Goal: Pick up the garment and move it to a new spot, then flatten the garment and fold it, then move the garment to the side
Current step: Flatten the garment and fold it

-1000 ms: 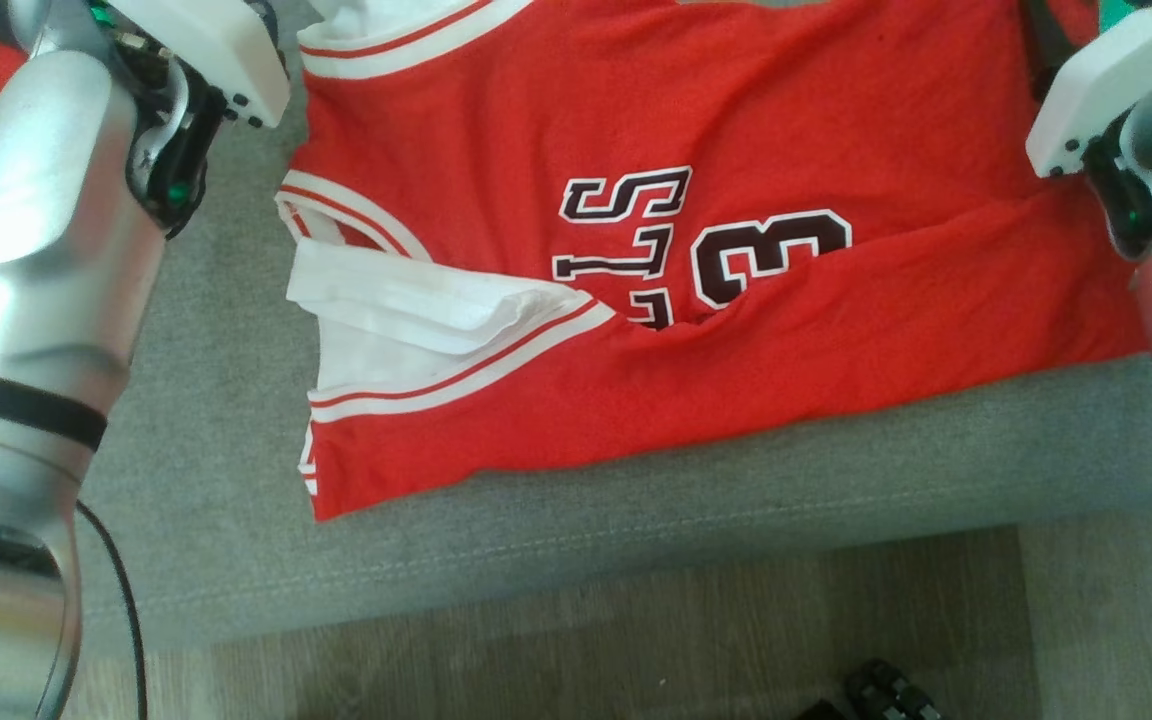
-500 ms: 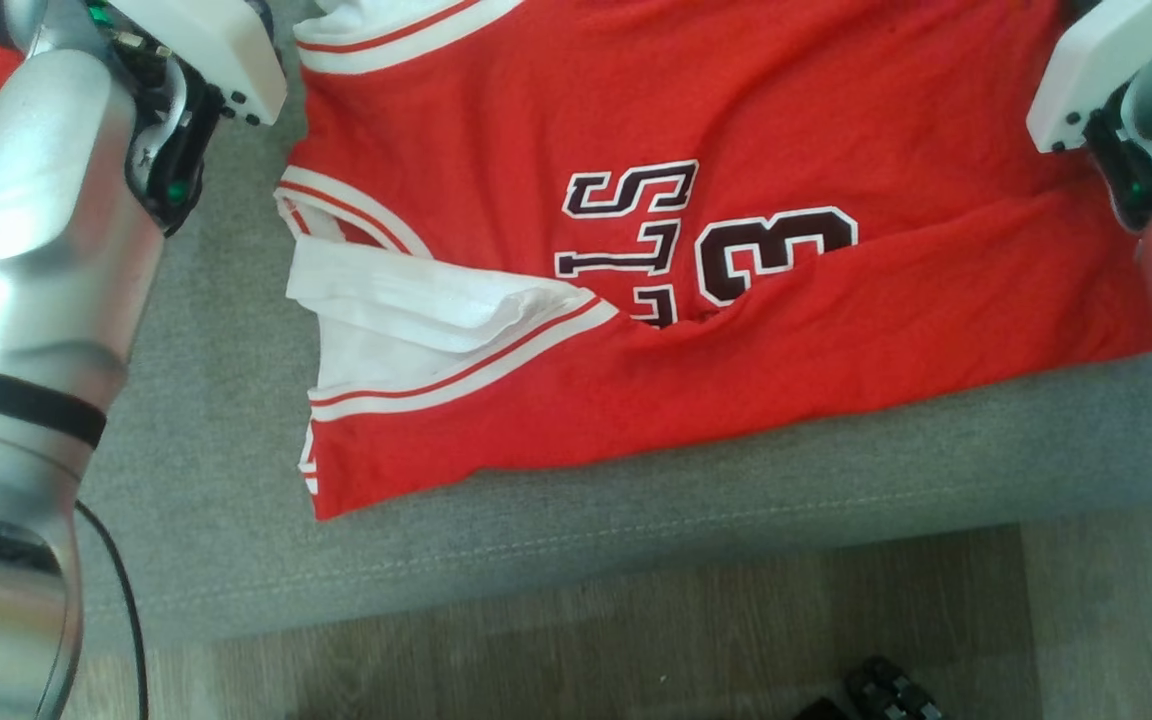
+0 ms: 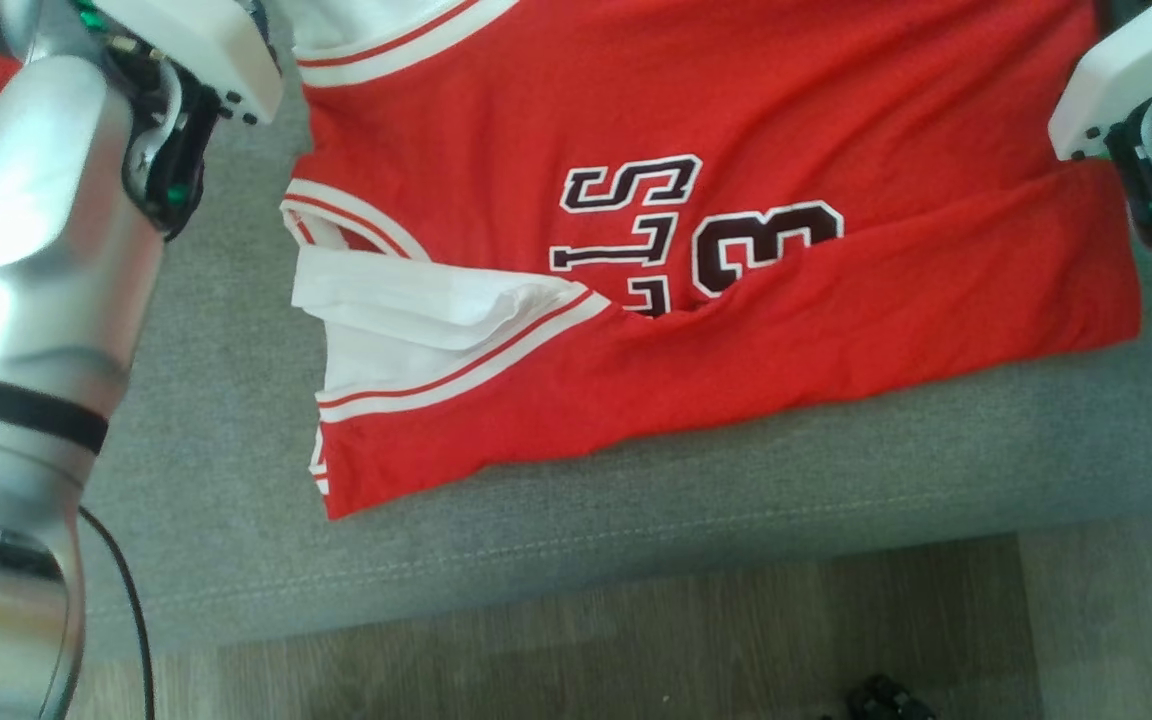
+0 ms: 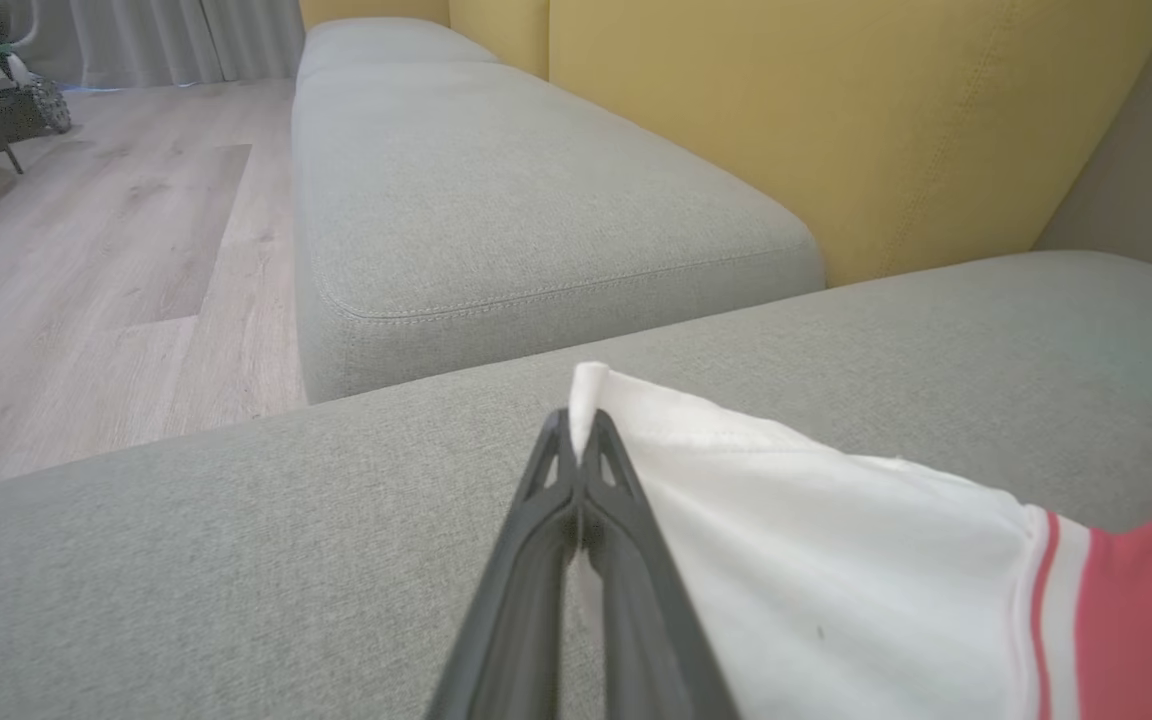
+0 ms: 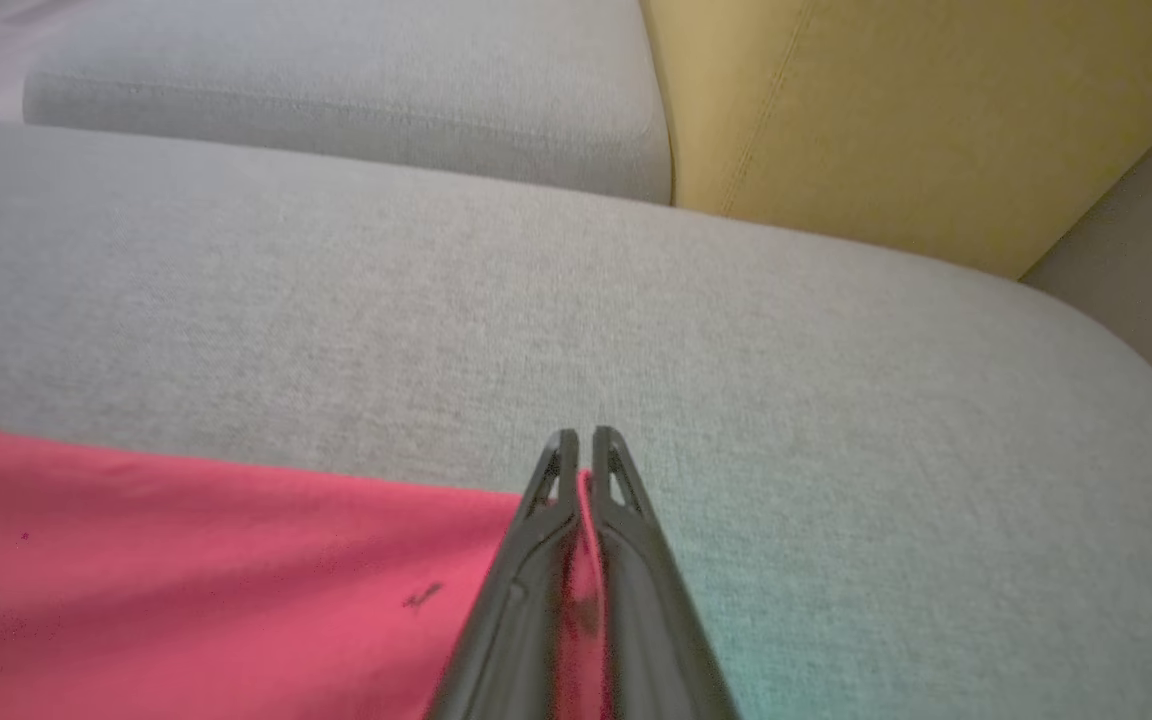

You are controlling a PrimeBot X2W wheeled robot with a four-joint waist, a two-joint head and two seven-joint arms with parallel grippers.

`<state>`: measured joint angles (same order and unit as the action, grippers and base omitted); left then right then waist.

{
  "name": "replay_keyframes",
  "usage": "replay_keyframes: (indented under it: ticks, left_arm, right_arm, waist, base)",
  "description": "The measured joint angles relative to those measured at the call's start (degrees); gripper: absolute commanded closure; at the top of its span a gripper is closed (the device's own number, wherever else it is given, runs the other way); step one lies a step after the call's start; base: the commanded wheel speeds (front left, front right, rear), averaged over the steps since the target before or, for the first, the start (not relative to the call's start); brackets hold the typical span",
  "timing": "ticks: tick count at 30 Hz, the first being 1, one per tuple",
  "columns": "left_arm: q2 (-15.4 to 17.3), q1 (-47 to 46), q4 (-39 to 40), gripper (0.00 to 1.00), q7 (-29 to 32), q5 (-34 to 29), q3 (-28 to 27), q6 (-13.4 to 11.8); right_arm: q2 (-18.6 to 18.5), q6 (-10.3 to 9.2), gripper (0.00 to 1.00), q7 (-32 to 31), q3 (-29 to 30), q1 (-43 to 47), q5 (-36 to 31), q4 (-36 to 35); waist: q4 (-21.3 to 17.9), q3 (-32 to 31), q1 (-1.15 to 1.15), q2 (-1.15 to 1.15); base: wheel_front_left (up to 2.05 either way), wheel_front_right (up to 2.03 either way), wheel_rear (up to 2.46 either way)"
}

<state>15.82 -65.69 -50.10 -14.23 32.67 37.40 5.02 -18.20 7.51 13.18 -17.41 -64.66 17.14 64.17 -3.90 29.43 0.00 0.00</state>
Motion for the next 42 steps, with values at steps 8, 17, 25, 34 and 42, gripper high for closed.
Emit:
replay_keyframes:
  ticks: [8,17,25,34,42]
  left_arm:
    - [0.88,7.02,7.49,1.0,-0.07,0.23,-3.11,-0.41]
    - [3.8,18.97,17.85,1.0,-0.07,0.15,-4.04,0.02]
    - [8.99,29.54,27.48,1.0,2.87,-0.38,-0.54,0.07]
    - [14.48,38.01,38.47,1.0,8.55,1.37,1.26,0.05]
    - [19.04,43.35,45.45,1.0,12.58,4.83,1.77,0.12]
  right_arm:
    - [-1.01,0.0,1.0,1.29,-0.13,6.12,0.48,-8.82]
    - [-4.34,0.0,1.0,1.29,-0.36,15.71,1.7,-14.74]
    - [-7.17,0.0,1.0,-0.23,-3.57,20.79,4.13,-18.49]
    - [-10.45,0.0,1.0,-1.2,-5.47,22.57,3.53,-22.86]
    - [-12.87,0.0,1.0,-1.24,-6.92,25.53,1.43,-26.49]
  waist:
    - [0.62,-2.94,0.0,0.0]
    - [1.91,-7.41,0.0,0.0]
    - [3.18,-11.12,0.0,0.0]
    - [3.88,-13.31,0.0,0.0]
    - [4.01,-14.61,0.0,0.0]
  base:
    - [0.0,0.0,0.0]
    - [0.0,0.0,0.0]
    - [0.0,0.0,0.0]
    - [0.0,0.0,0.0]
    - [0.0,0.0,0.0]
